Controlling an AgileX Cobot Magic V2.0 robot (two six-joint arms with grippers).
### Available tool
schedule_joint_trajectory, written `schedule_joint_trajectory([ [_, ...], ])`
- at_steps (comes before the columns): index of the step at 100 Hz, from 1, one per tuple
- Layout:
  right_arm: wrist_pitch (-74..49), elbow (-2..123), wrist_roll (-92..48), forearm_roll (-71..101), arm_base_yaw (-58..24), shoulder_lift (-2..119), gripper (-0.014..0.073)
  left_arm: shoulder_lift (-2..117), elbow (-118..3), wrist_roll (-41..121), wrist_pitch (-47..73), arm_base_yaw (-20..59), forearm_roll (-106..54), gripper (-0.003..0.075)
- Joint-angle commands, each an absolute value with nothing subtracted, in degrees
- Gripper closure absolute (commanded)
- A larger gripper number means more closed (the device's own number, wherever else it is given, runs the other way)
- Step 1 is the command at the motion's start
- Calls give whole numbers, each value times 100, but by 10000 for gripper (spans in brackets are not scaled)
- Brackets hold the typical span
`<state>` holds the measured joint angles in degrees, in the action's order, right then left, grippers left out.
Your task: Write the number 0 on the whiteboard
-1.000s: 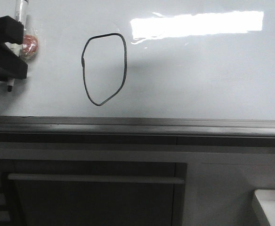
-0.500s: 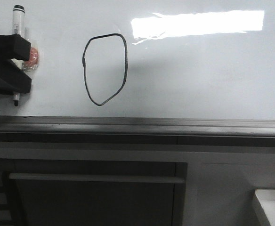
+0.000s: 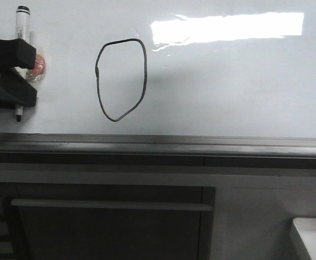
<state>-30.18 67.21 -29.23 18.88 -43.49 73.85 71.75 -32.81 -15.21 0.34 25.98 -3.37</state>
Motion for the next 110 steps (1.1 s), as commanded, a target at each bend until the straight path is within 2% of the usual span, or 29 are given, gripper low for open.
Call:
schedule_joint_trajectory([
  [1, -2711, 6919, -2937, 1964, -4317, 7179, 55, 7011, -3432, -1562, -296, 2583, -340, 461],
  [8, -2723, 6919, -2937, 1964, -4317, 7179, 55, 6922, -3432, -1562, -228, 2583, -287, 421],
  [45, -2751, 6919, -2937, 1936, -4317, 6960, 58, 6025, -3432, -1562, 84, 2583, -92, 427],
  [52, -2856, 6919, -2937, 1908, -4305, 6865, 128, 5707, -3432, -1562, 166, 2583, -83, 428],
  [61, -3095, 6894, -2937, 1908, -4262, 6718, 326, 5235, -3432, -1551, 235, 2583, -83, 436],
  [68, -3176, 6774, -2937, 1908, -4262, 6539, 519, 4810, -3432, -1475, 266, 2583, -78, 513],
  [75, -3176, 6636, -2937, 1908, -4262, 6355, 662, 4434, -3421, -1341, 266, 2583, -78, 610],
  [83, -3062, 6357, -2937, 1908, -4262, 6080, 651, 3971, -3410, -1330, 266, 2583, 0, 743],
  [110, -1618, 4657, -2937, 1899, -4262, 4550, 649, 2548, -3025, -1326, 265, 2583, 752, 741],
])
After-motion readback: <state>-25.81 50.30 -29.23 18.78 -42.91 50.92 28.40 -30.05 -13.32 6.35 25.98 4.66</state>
